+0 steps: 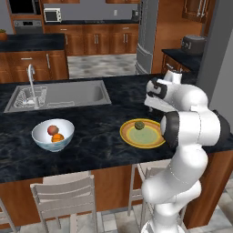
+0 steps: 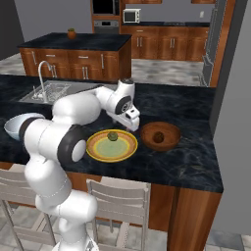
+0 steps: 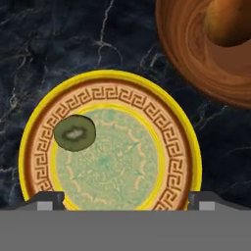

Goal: Take the fruits from the plate on the dining counter and place two fruits in each bowl.

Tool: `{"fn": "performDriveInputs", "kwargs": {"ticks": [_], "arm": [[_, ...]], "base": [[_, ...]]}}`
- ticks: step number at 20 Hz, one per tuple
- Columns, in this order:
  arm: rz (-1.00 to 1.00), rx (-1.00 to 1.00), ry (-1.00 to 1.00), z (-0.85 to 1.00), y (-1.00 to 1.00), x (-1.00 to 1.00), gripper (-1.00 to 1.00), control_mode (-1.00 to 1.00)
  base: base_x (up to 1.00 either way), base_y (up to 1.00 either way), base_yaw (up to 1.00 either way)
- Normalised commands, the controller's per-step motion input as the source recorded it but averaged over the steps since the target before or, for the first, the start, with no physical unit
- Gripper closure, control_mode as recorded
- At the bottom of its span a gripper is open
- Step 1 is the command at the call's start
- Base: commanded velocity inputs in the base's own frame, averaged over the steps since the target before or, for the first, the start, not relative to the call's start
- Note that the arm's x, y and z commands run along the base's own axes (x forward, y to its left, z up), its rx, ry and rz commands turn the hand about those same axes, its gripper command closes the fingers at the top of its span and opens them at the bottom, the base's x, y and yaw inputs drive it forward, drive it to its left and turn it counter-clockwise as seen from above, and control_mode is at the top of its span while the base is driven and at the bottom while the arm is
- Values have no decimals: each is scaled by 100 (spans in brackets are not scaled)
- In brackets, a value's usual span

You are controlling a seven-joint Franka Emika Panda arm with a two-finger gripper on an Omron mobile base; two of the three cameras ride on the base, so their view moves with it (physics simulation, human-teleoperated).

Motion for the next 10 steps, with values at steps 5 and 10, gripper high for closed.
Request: {"fn": "performDriveInputs", "kwargs": {"ticks": [5, 10], "arm": [[-37, -1, 0, -7, 41, 1, -100, -100], [-34, 0, 0, -18, 26, 11, -100, -100]], "base": [[0, 0, 0], [0, 0, 0]]}}
